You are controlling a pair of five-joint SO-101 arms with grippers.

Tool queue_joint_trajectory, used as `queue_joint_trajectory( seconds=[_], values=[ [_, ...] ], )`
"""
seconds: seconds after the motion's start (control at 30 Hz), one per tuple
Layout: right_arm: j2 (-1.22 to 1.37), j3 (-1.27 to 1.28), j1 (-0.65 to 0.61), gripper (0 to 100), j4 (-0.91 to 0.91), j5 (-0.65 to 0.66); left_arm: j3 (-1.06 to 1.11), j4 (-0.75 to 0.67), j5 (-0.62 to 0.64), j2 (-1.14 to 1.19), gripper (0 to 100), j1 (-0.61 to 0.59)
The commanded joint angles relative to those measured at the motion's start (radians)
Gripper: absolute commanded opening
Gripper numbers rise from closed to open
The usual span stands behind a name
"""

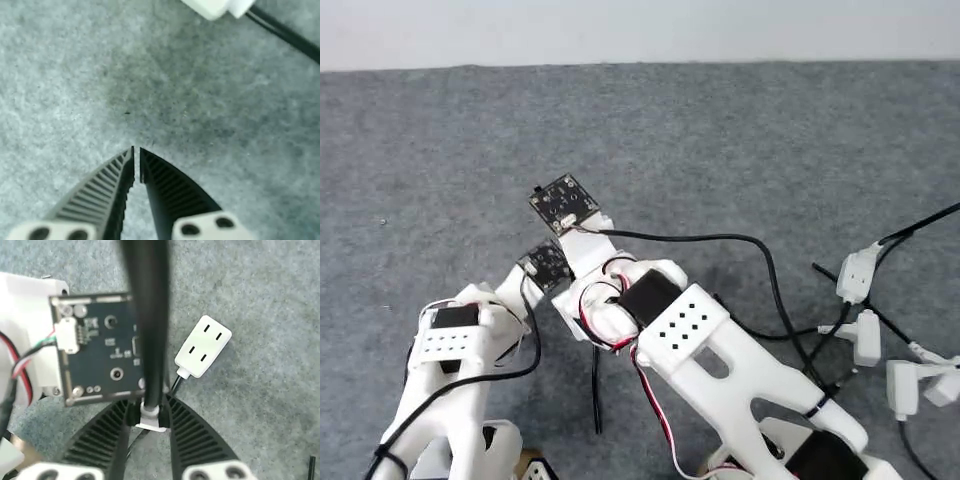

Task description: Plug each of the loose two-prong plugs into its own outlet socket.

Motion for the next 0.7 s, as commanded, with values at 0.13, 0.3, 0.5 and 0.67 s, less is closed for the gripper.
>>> queue_joint_trajectory(
  seconds=[0.13,0.3,0.5,0.67],
  values=[
    [0.039,-0.037,0.004,0.8,-0.038,-0.008,-0.008,-0.025,0.017,-0.025,1,0.008],
    [0.045,-0.034,0.09,0.8,-0.12,-0.028,-0.005,-0.098,0.175,-0.025,1,0.002],
    [0.143,-0.032,0.145,0.8,-0.312,-0.026,-0.008,-0.101,0.176,-0.025,1,-0.034],
    [0.243,-0.034,0.18,0.8,-0.47,-0.025,-0.008,-0.101,0.176,-0.025,1,-0.034]
  ],
)
